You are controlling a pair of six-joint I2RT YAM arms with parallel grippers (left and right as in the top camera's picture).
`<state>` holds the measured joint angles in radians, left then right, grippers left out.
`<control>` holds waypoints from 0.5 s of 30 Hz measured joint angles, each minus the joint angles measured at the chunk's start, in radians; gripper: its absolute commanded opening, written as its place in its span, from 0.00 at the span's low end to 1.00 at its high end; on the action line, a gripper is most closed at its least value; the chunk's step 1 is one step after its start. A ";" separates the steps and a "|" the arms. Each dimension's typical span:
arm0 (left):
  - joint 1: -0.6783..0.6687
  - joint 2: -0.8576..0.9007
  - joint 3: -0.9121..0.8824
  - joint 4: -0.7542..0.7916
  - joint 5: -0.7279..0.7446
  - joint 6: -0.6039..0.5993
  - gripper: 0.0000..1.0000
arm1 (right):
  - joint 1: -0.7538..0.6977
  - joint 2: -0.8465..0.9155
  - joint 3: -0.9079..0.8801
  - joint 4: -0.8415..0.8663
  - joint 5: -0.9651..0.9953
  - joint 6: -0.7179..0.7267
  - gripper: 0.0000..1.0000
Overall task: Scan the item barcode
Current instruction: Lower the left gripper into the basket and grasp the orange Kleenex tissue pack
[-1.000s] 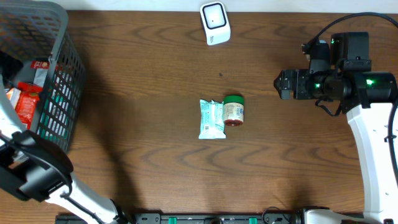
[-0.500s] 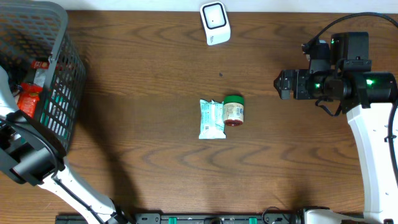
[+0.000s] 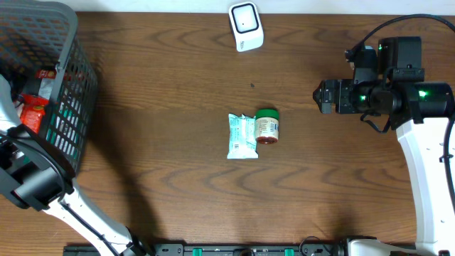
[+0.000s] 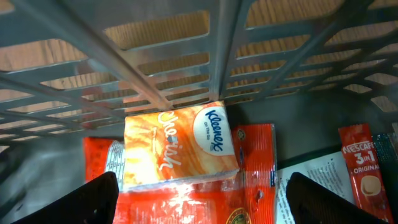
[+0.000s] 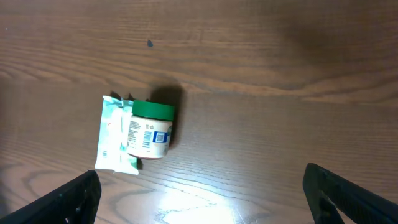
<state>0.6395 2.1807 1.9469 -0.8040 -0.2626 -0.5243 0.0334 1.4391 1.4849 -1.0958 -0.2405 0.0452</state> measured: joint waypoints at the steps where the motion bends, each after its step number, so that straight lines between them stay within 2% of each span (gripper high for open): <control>1: 0.000 0.006 0.000 0.002 0.000 0.000 0.86 | 0.000 0.000 0.000 0.000 0.000 0.000 0.99; 15: 0.000 0.080 -0.008 0.040 -0.006 0.043 0.87 | 0.000 0.000 0.000 0.000 0.000 0.000 0.99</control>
<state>0.6395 2.2612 1.9388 -0.7643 -0.2684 -0.4812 0.0334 1.4391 1.4849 -1.0958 -0.2405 0.0452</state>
